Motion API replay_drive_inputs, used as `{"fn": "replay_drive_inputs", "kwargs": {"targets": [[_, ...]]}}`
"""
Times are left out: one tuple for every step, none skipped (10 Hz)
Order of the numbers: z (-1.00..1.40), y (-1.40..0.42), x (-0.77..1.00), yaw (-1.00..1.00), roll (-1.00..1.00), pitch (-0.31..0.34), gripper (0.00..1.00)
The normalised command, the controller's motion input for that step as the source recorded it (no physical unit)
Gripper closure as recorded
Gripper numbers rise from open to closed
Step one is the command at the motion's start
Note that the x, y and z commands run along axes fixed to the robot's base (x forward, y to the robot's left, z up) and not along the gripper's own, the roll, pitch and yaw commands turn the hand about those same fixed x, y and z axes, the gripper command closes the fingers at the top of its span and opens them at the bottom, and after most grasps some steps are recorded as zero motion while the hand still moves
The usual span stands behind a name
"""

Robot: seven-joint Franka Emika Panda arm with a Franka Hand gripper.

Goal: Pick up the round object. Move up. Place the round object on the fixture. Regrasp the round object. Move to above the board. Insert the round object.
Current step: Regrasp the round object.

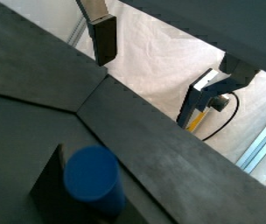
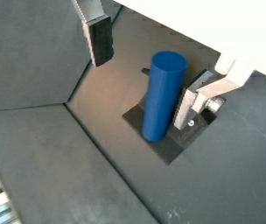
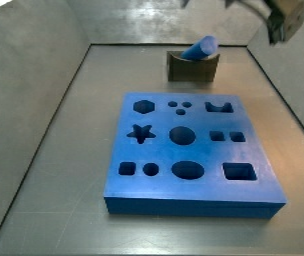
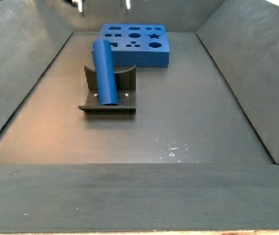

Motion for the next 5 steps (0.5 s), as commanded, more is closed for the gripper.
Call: {"fn": "replay_drive_inputs", "kwargs": {"targets": [[-1.00,0.04,0.05,-0.05,0.05,-0.149,0.00],[-1.00,0.04,0.05,-0.07,0.05,-0.127,0.00],[-1.00,0.04,0.05,-0.09,0.04,-0.107,0.00],[-1.00,0.03,0.05,-0.09,0.04,-0.087,0.00],[-0.83,0.02,0.05,-0.09,0.05,-0.055,0.00]]}}
